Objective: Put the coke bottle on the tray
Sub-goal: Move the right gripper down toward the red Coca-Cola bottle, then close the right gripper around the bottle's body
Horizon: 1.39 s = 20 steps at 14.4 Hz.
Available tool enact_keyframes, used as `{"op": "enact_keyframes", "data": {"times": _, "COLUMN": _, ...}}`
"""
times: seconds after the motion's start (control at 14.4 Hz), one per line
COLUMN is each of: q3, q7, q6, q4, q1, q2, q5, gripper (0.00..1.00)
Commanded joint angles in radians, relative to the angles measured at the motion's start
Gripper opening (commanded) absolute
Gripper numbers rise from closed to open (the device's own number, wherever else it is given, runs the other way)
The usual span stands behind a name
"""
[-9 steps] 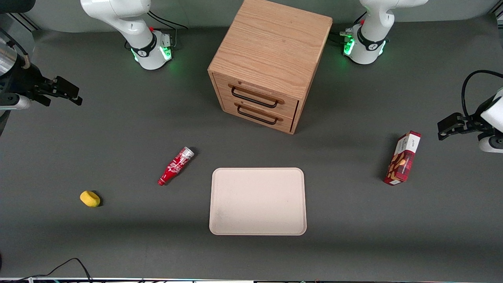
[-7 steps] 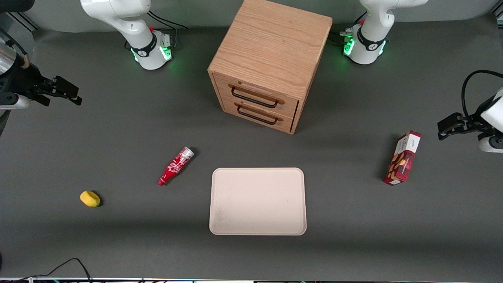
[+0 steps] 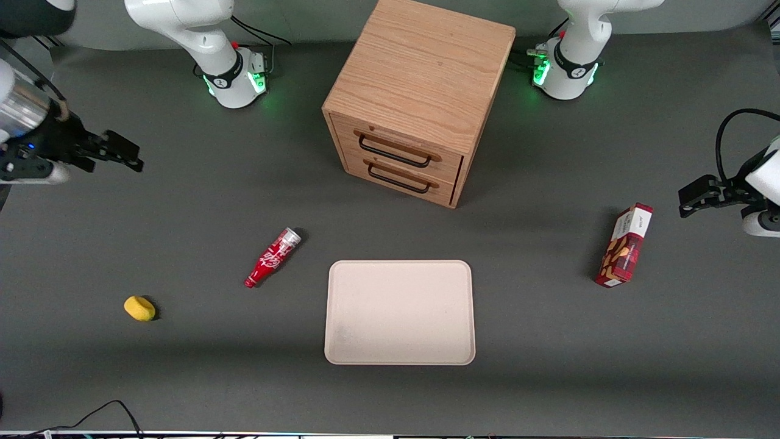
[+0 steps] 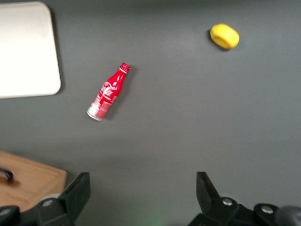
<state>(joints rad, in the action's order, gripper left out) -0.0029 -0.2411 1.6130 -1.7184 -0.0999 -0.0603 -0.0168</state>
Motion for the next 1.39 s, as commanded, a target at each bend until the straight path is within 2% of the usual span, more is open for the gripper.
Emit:
{"op": "enact_keyframes", "data": {"times": 0.0, "q3": 0.064, "q7": -0.266, "q6": 0.042, "q4": 0.057, "q1": -0.014, "q2": 0.129, "q5": -0.005, "gripper": 1.00}}
{"op": "enact_keyframes", "data": {"times": 0.21, "q3": 0.116, "q7": -0.472, "q6": 0.145, "q4": 0.025, "q1": -0.014, "q2": 0.224, "q5": -0.008, "gripper": 1.00}}
{"op": "enact_keyframes", "data": {"times": 0.35, "q3": 0.121, "q7": -0.501, "q6": 0.284, "q4": -0.065, "q1": -0.015, "q2": 0.246, "q5": -0.008, "gripper": 1.00}}
{"op": "enact_keyframes", "data": {"times": 0.69, "q3": 0.165, "q7": -0.774, "q6": 0.606, "q4": -0.242, "q1": -0.015, "q2": 0.356, "q5": -0.008, "gripper": 1.00}}
{"op": "enact_keyframes", "data": {"times": 1.11, "q3": 0.179, "q7": -0.843, "q6": 0.853, "q4": -0.299, "q1": -0.026, "q2": 0.519, "q5": 0.005, "gripper": 1.00}}
{"op": "enact_keyframes", "data": {"times": 1.32, "q3": 0.179, "q7": -0.850, "q6": 0.901, "q4": -0.297, "q1": -0.027, "q2": 0.573, "q5": 0.005, "gripper": 1.00}}
